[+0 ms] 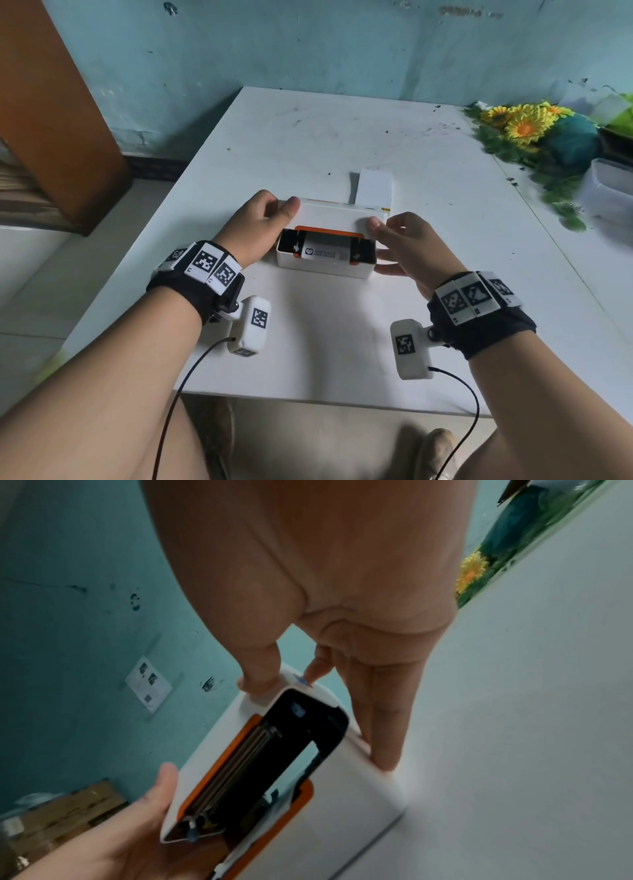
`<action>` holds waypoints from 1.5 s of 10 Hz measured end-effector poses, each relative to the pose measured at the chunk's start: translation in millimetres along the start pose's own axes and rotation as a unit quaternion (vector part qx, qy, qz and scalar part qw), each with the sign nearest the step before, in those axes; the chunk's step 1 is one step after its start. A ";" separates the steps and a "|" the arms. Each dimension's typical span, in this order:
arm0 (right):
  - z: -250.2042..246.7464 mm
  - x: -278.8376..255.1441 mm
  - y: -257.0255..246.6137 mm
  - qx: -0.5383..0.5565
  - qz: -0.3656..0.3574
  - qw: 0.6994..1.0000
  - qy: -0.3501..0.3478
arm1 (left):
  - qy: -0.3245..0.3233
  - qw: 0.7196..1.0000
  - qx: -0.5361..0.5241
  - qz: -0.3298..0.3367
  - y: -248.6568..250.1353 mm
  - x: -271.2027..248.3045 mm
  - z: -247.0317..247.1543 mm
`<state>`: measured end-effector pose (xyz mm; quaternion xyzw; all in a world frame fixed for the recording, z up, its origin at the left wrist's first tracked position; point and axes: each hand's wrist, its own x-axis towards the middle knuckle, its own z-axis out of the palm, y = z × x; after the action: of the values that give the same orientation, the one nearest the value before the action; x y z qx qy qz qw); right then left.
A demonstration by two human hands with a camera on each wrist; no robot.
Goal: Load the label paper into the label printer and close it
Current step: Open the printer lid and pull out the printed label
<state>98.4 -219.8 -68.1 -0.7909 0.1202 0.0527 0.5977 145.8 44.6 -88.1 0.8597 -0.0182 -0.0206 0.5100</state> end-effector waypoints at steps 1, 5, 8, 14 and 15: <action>7.4 -3.0 -3.8 -0.001 -0.007 1.000 0.020 | 0.036 0.999 0.021 0.003 0.0 0.4 2.8; 11.3 64.0 -11.8 -0.153 -0.073 0.985 0.043 | 0.160 0.975 -0.104 -0.110 -7.0 15.6 0.4; 9.0 93.2 -0.7 -0.422 -0.003 0.905 -0.058 | 0.186 0.970 -0.102 -0.119 -5.1 21.0 4.7; 7.6 106.4 6.9 -0.601 -0.039 0.794 -0.082 | 0.194 0.972 -0.080 -0.109 1.1 14.8 3.9; 2.6 107.2 8.2 -0.565 -0.020 0.818 -0.105 | 0.184 0.973 -0.089 -0.106 -1.2 14.6 3.9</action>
<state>200.1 -233.0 -100.8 -0.9817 -0.0102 0.1816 0.0560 160.2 40.9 -91.3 0.7970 0.1693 0.0827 0.5738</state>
